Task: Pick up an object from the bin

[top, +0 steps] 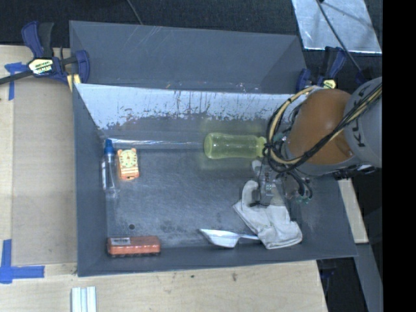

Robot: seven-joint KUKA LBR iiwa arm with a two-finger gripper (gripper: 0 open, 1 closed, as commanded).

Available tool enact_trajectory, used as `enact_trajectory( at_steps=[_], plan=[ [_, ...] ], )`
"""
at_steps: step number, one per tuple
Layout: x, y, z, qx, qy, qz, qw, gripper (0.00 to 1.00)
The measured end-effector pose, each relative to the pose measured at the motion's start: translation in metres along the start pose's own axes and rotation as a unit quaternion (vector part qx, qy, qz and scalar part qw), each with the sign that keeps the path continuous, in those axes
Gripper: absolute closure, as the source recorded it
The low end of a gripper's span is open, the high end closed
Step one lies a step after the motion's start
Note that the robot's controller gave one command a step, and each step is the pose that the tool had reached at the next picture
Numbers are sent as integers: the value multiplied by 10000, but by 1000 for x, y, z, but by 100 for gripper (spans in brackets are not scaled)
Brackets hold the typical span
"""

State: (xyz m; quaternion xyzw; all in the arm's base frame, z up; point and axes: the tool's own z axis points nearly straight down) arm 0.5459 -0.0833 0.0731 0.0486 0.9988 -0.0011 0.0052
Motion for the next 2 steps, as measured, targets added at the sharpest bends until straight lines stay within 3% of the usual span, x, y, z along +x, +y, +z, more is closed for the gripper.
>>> enact_trajectory(
  at_steps=[1,2],
  plan=[
    [-11,-9,-117,-7,41,3,10000,100],
    [-11,-9,-117,-7,42,2,10000,100]
  ],
)
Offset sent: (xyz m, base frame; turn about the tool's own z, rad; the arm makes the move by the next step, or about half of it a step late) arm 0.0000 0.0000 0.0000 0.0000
